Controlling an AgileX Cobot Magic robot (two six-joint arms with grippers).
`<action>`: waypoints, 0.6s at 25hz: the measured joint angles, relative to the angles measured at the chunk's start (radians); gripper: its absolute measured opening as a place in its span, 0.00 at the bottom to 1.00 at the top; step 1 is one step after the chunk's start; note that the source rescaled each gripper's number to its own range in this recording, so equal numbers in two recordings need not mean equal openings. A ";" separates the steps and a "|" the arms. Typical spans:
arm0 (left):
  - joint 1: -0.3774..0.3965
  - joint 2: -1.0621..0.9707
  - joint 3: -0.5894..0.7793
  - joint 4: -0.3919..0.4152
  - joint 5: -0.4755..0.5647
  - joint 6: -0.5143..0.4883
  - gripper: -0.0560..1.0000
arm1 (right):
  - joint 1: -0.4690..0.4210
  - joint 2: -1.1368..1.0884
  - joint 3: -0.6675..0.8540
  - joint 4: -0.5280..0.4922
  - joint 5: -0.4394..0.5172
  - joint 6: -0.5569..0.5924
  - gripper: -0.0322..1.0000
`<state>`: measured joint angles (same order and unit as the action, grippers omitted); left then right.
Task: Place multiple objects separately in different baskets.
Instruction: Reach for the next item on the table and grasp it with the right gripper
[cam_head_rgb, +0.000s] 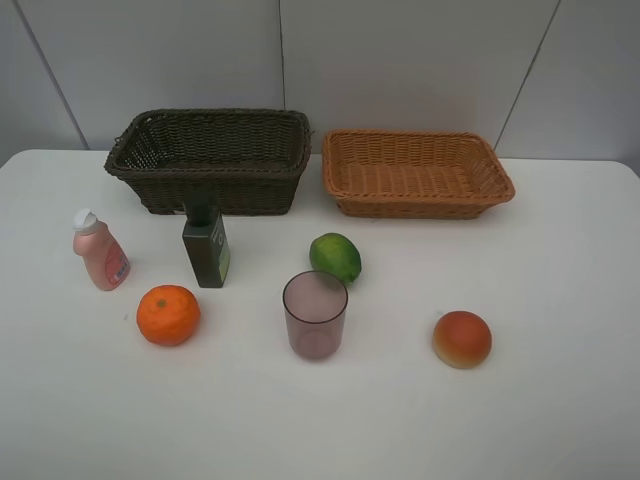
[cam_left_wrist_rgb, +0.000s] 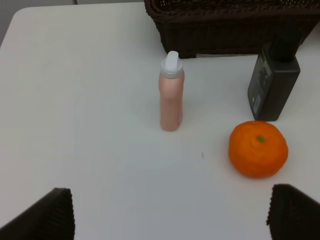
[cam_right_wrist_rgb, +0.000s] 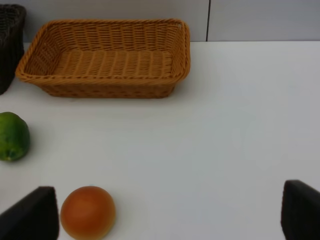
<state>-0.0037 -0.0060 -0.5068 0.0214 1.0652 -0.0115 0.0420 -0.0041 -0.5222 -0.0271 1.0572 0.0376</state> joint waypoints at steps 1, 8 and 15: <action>0.000 0.000 0.000 0.000 0.000 0.000 1.00 | 0.000 0.000 0.000 0.000 0.000 0.000 0.88; 0.000 0.000 0.000 0.000 0.000 0.000 1.00 | 0.000 0.000 0.000 0.000 0.000 0.000 0.88; 0.000 0.000 0.000 0.000 0.000 0.000 1.00 | 0.000 0.001 0.000 0.000 0.000 0.000 0.88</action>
<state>-0.0037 -0.0060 -0.5068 0.0214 1.0652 -0.0115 0.0420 -0.0029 -0.5222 -0.0271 1.0572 0.0376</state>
